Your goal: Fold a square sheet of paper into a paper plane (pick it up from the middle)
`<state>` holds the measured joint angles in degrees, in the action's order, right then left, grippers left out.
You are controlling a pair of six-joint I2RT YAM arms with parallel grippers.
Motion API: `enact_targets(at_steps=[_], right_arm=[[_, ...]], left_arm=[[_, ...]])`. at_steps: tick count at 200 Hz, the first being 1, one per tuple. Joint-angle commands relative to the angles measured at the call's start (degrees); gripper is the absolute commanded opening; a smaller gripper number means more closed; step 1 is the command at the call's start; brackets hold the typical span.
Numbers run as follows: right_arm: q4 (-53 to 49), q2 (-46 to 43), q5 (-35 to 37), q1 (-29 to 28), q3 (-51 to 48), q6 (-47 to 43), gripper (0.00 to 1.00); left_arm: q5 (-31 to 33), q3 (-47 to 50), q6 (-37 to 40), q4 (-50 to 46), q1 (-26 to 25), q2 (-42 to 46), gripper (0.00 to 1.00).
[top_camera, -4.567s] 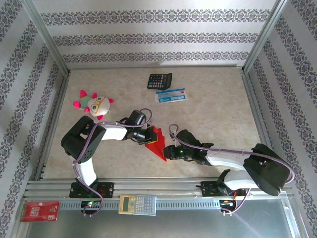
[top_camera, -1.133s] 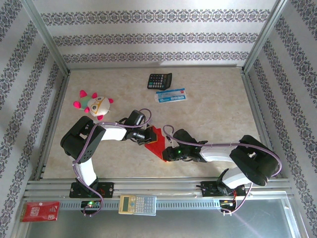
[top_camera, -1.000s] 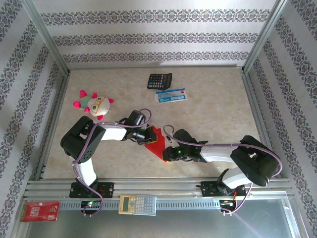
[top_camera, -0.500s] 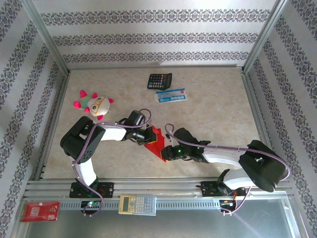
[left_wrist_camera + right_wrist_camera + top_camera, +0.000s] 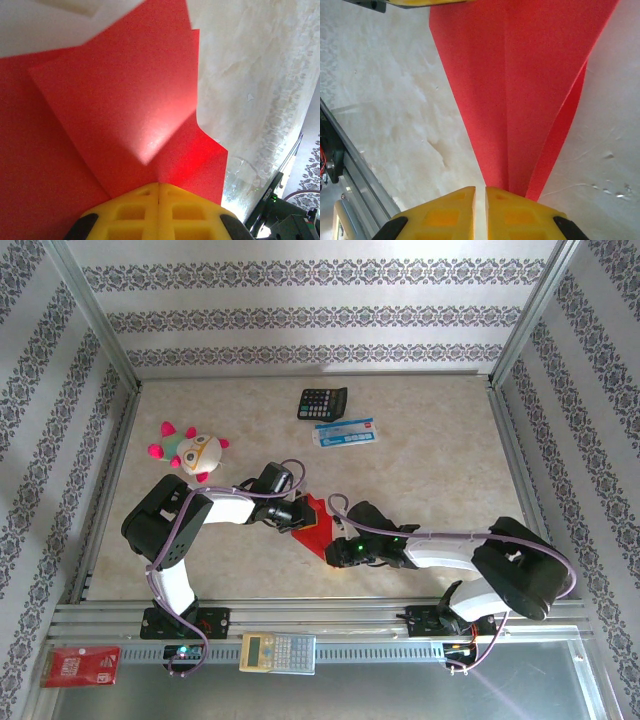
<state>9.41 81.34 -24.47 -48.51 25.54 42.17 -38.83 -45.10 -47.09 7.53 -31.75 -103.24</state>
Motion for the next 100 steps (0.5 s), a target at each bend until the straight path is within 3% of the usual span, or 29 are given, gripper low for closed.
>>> enact_targets(at_steps=[1, 100], right_arm=[[0.02, 0.89, 0.82, 0.51, -0.57, -0.28, 0.14], [0.89, 2.51, 1.14, 0.33, -4.06, 0.39, 0.13]], left_arm=[[3.62, 2.39, 1.12, -5.24, 0.99, -0.82, 0.05], [3.83, 2.40, 1.13, -5.13, 1.07, -1.26, 0.05]])
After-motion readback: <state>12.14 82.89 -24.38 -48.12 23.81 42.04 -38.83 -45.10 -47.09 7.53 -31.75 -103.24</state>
